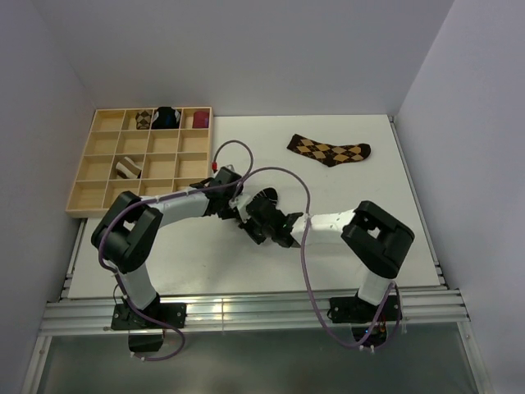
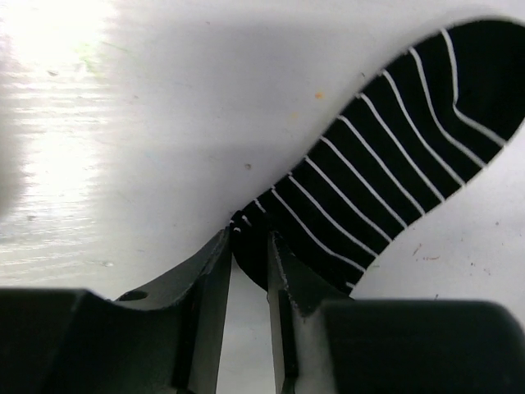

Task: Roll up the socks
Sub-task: Roll the sock at the center of the board.

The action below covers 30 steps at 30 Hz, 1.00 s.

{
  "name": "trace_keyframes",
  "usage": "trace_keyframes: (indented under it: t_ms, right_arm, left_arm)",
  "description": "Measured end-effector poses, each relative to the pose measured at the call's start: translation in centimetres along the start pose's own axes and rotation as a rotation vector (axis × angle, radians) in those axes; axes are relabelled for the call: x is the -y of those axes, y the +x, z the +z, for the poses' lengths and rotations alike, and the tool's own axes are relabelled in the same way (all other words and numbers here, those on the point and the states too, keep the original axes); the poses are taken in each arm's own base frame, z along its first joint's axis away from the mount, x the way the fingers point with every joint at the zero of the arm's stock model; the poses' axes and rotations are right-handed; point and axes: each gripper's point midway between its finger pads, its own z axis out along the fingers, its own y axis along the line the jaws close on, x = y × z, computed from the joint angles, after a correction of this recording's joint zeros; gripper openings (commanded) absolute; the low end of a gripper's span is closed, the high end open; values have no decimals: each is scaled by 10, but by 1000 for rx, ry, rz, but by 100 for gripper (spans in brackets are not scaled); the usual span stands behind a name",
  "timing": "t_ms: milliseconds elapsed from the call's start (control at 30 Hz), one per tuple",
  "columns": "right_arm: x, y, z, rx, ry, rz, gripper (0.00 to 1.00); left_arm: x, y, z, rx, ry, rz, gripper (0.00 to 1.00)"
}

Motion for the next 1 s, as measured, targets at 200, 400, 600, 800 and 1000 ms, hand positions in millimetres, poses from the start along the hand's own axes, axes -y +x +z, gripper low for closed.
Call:
trace_keyframes:
  t_ms: [200,400,600,800,1000]
  right_arm:
    - [13,1,-5,-9,-186,237,0]
    - [8,-4,-17,-11,-379,424,0]
    - [-1,-3,-23,-49,-544,595,0]
    - [-5,-6,-20,-86,-650,734,0]
    - [-5,-12,-23,-84,-699,801,0]
  left_arm:
    - [6,5,-2,-5,4,19,37]
    - [3,7,-7,-8,-11,2,50]
    - [-6,7,-22,13,-16,-66,71]
    - [-4,0,-43,61,24,-153,70]
    - [-1,3,-46,66,51,-215,66]
